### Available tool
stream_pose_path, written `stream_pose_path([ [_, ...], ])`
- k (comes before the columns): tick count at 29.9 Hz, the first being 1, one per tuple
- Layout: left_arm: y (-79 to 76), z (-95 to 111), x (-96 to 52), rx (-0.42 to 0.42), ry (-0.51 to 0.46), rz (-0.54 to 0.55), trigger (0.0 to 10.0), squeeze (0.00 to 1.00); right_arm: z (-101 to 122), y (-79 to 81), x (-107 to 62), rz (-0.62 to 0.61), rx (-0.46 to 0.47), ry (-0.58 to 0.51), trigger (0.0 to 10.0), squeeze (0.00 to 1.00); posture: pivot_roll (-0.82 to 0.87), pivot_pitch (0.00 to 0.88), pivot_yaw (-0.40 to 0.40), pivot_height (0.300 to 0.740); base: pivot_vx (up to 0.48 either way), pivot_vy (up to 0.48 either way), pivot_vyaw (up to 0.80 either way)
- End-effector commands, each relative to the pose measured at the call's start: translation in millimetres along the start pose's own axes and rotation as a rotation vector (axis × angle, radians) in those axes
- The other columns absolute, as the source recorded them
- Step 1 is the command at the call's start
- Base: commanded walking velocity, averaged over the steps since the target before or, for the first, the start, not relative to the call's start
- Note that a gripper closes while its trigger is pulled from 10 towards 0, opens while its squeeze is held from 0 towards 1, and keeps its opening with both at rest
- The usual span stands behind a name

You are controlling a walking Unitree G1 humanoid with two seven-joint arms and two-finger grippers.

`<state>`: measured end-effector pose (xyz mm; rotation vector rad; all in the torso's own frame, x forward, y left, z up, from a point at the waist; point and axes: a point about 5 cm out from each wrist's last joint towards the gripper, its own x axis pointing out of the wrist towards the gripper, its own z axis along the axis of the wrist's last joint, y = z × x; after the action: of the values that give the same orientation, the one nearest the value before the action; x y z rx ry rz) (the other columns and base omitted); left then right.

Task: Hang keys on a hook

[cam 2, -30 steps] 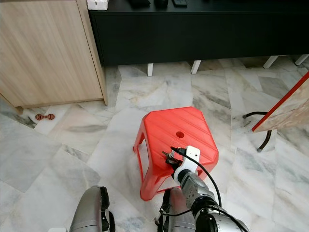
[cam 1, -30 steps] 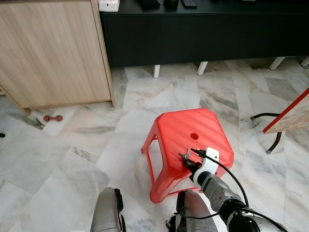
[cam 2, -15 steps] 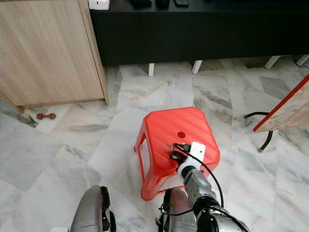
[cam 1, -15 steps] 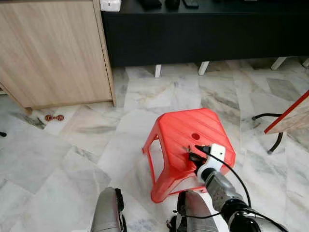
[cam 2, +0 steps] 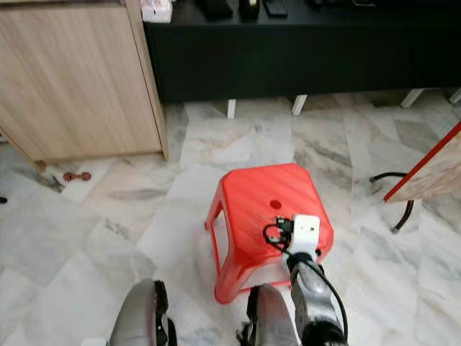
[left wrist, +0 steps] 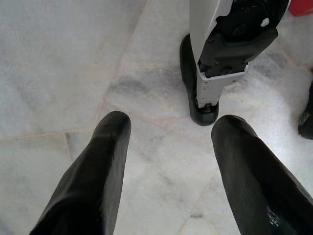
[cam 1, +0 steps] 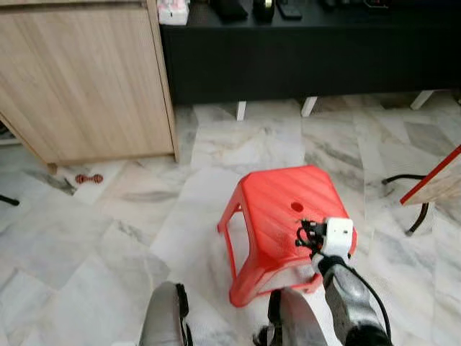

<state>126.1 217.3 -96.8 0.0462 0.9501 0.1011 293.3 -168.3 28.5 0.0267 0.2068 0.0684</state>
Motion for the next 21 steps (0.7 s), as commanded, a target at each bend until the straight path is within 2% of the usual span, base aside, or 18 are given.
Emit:
stream_pose_path([
  [1,-35.2,-0.2,1.5,0.052,0.007,-0.14,10.0,0.0,2.3,-1.4,-3.8,0.005,-0.066,-0.023,10.0,0.0,0.08,0.094,-0.119,0.598,0.0,0.0,0.0],
  [5,-33.8,4.4,3.4,0.055,0.006,-0.137,10.0,0.0,0.3,-2.6,-8.9,-0.019,-0.121,-0.006,10.0,0.0,0.07,0.075,-0.113,0.598,0.0,0.0,0.0],
  [7,-33.4,6.8,4.3,0.056,0.003,-0.136,10.0,0.0,0.7,-3.8,-9.6,-0.041,-0.097,-0.012,10.0,0.0,0.07,0.062,-0.111,0.598,0.0,0.0,0.0],
  [8,-33.3,8.3,4.8,0.058,0.0,-0.134,10.0,0.0,0.0,-6.0,-9.1,-0.076,-0.049,-0.002,10.0,0.0,0.07,0.053,-0.111,0.598,0.0,0.0,0.0],
  [10,-33.2,9.2,5.1,0.062,0.0,-0.132,10.0,0.0,0.1,-6.8,-8.2,-0.097,-0.01,0.001,10.0,0.0,0.07,0.044,-0.112,0.598,0.0,0.0,0.0],
  [11,-33.0,9.8,5.4,0.061,0.001,-0.129,10.0,0.0,3.2,-6.0,-6.1,-0.107,0.044,-0.013,10.0,0.0,0.08,0.036,-0.112,0.598,0.0,0.0,0.0],
  [19,-31.3,10.7,6.2,0.062,0.012,-0.122,10.0,0.0,12.8,-1.5,-1.9,-0.093,0.12,-0.058,10.0,0.0,0.09,0.018,-0.116,0.598,0.0,0.0,0.0],
  [21,-30.7,10.1,6.1,0.062,0.014,-0.121,10.0,0.0,15.4,-2.6,-1.5,-0.105,0.129,-0.066,10.0,0.0,0.09,0.013,-0.114,0.613,0.0,0.0,0.0],
])
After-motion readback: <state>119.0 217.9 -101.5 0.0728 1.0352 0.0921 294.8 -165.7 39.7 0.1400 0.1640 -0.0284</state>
